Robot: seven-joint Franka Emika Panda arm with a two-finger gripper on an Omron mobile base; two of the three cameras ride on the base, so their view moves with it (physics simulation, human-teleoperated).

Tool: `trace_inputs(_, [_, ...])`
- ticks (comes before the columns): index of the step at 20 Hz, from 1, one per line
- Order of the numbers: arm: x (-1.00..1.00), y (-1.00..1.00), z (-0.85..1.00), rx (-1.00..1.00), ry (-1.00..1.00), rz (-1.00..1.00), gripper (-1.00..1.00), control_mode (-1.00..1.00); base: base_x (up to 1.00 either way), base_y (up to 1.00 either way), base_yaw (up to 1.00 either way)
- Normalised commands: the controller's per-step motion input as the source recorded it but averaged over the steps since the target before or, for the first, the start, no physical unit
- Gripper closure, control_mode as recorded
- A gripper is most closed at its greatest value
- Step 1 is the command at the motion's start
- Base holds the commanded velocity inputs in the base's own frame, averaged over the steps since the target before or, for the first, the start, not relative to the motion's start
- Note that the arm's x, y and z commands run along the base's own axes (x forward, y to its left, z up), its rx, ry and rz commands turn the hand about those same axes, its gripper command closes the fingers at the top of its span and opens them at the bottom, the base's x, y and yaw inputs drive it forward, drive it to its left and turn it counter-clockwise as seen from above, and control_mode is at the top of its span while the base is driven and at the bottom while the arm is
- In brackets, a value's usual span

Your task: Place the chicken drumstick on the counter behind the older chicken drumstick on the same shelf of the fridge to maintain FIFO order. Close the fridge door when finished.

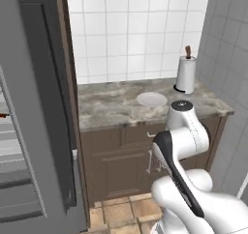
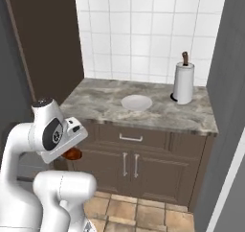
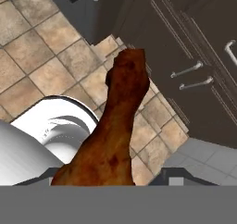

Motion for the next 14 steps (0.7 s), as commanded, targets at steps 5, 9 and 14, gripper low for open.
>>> trace_inputs(5, [0.0, 0.0, 0.0, 0.0, 0.0, 0.0, 1.0, 1.0, -1.0, 0.27, 0.0])
trace_inputs(9, [0.0, 0.0, 0.0, 0.0, 0.0, 0.0, 1.0, 1.0, -1.0, 0.34, 0.0])
trace_inputs(14, [0.0, 0.0, 0.0, 0.0, 0.0, 0.0, 1.0, 1.0, -0.8, 0.91, 0.0])
